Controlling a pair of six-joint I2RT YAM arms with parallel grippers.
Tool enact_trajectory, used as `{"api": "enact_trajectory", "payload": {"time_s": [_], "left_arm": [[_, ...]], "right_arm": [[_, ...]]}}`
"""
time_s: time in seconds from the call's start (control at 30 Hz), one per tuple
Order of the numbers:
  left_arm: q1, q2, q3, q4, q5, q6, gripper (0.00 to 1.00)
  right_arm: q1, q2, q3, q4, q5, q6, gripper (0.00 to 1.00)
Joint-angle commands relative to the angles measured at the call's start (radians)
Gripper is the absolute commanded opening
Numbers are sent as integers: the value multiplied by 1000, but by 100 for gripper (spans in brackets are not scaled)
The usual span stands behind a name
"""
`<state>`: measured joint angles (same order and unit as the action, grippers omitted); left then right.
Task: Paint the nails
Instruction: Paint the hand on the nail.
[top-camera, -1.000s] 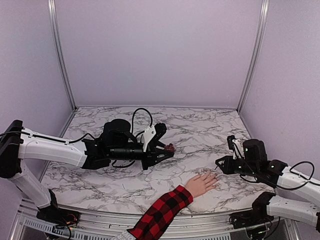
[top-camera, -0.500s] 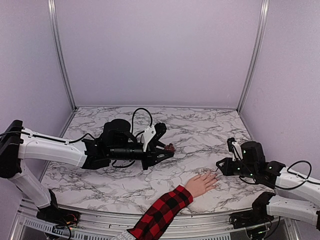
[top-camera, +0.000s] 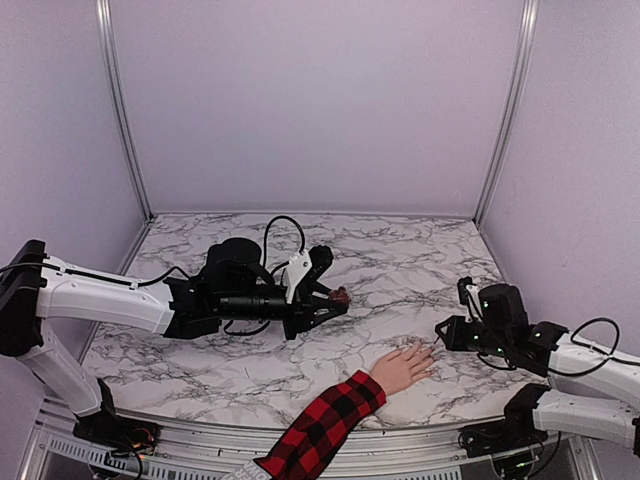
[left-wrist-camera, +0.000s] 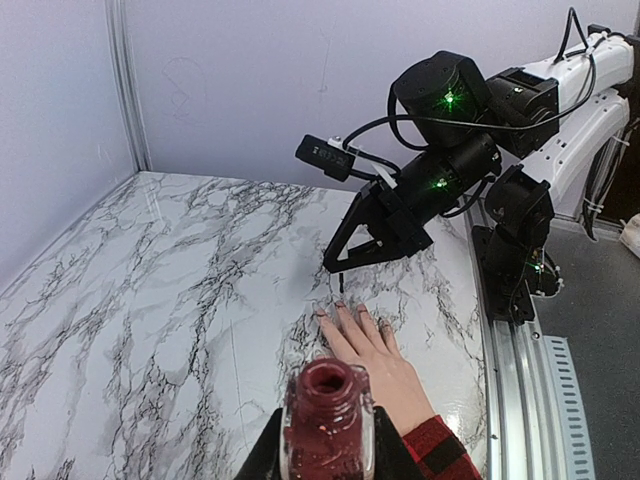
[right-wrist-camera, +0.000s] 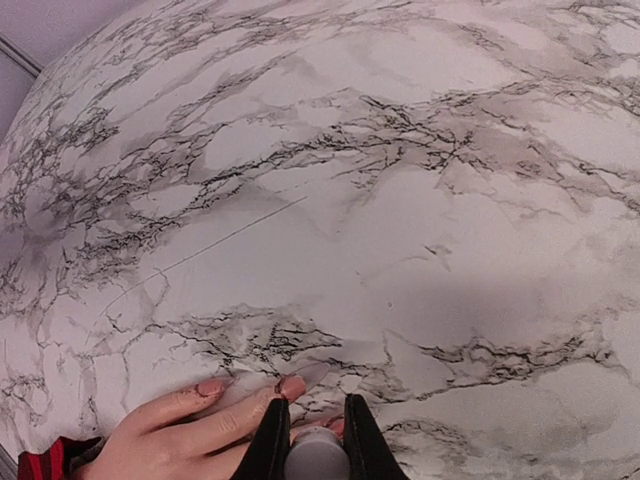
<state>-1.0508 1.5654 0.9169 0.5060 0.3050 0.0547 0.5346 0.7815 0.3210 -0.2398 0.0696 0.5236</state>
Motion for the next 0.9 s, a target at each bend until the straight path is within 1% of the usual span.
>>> {"api": "enact_trajectory", "payload": {"time_s": [0.0, 0.23, 0.4, 0.87], "left_arm": [[5, 2, 11, 43, 4, -2, 0], [6, 1, 13, 43, 3, -1, 0], [6, 1, 14, 43, 5, -1, 0], [6, 1, 13, 43, 5, 2, 0]], "right_arm": [[-6, -18, -2, 28, 6, -20, 0], [-5, 30, -3, 41, -3, -25, 0], [-5, 29, -18, 63, -25, -32, 0], [-6, 57, -20, 79, -11, -42, 0]]}}
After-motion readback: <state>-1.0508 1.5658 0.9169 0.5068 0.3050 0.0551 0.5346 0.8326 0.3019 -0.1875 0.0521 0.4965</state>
